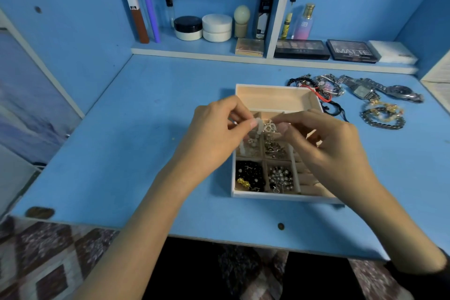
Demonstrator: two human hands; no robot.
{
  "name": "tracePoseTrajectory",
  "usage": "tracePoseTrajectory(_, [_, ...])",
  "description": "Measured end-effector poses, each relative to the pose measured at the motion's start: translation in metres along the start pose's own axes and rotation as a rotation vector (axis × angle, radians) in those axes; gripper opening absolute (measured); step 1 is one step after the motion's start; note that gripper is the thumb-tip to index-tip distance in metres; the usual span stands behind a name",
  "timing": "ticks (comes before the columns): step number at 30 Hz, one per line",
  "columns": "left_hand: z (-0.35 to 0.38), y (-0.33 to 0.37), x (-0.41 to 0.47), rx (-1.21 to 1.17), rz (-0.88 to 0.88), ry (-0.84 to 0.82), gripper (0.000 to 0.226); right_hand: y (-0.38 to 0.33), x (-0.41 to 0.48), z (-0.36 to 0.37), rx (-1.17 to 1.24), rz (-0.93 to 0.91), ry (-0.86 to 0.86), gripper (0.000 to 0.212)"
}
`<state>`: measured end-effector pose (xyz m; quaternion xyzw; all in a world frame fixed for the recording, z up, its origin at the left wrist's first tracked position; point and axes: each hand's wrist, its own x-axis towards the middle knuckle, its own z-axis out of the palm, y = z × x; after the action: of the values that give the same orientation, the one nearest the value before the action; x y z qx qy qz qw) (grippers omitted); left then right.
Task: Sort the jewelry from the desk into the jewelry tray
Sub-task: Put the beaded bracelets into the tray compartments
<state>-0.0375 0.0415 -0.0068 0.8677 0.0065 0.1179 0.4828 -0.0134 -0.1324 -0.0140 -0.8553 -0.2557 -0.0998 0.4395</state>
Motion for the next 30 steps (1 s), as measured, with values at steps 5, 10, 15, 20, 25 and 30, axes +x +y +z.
tracePoseTrajectory(5, [0.001,0.001,0.001,0.325,0.061,-0.065,0.005,0.004,0.005,0.002,-0.003,0.007,0.023,0.017])
tracePoseTrajectory(10, [0.003,-0.002,0.003,0.572,0.085,-0.195,0.01,0.009,0.011,0.004,-0.166,-0.04,-0.091,0.016])
tracePoseTrajectory(15, [0.006,-0.001,0.005,0.639,0.104,-0.225,0.012,0.017,0.015,0.015,-0.322,-0.104,-0.151,0.02])
tracePoseTrajectory(20, [-0.009,-0.005,0.006,0.293,-0.026,-0.155,0.01,0.015,0.017,0.019,-0.305,-0.134,-0.122,0.019])
tracePoseTrajectory(25, [-0.023,-0.012,0.006,0.157,-0.058,-0.092,0.015,0.008,0.014,0.028,-0.299,-0.247,-0.145,0.016])
tracePoseTrajectory(30, [-0.027,-0.013,0.006,0.16,-0.065,-0.237,0.011,0.007,0.016,0.032,-0.369,-0.231,-0.158,0.012])
